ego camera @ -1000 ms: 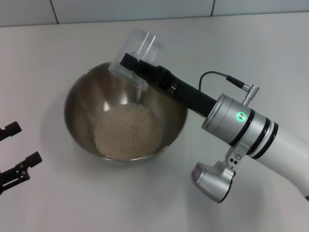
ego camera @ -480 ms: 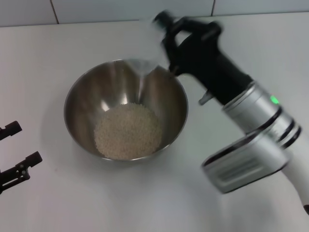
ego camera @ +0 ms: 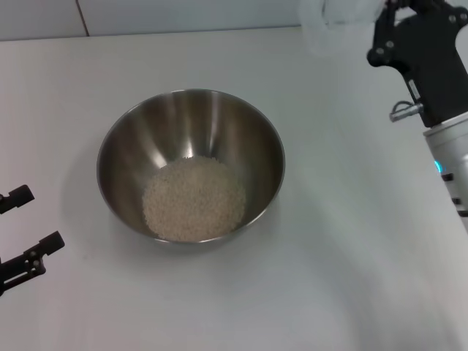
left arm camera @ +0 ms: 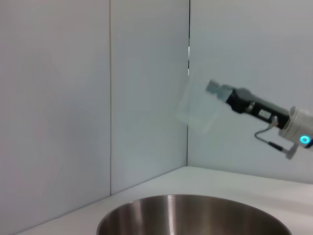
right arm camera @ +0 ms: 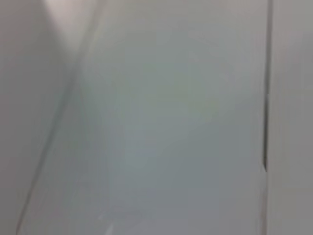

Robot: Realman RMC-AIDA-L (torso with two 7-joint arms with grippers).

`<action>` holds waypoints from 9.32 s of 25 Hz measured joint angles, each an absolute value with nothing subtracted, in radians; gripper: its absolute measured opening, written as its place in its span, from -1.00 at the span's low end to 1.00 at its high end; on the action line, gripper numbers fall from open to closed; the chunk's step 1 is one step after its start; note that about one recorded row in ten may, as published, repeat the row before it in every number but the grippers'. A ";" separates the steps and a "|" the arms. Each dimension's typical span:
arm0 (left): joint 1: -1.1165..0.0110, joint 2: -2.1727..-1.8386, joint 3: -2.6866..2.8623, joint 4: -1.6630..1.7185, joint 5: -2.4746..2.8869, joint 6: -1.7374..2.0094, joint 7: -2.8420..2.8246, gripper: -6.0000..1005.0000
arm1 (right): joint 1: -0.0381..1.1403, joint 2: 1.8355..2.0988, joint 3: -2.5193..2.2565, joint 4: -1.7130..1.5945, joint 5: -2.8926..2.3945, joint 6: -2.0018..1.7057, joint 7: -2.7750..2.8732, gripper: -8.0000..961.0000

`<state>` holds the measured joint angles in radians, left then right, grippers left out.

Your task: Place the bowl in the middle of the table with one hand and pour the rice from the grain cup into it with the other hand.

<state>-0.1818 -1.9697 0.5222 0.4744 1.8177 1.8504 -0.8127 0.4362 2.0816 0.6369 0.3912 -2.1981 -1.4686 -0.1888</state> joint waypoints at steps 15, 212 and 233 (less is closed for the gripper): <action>-0.181 -1.970 0.520 0.473 1.819 1.852 -0.813 0.58 | 0.439 2.086 0.682 0.382 -2.198 -1.018 -0.059 -0.82; -0.301 -1.974 0.523 0.492 1.950 1.868 -0.826 0.58 | 0.541 2.054 -0.075 -0.334 -2.463 -1.745 0.757 0.48; -0.302 -1.977 0.521 0.492 1.950 1.868 -0.827 0.58 | 0.550 2.054 -0.075 -0.334 -2.469 -1.739 0.759 0.48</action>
<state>-0.3022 -1.9767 0.5207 0.4924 1.9496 1.8682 -0.8268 0.5503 2.0540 -0.0752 -0.3344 -2.4695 -1.7395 0.7591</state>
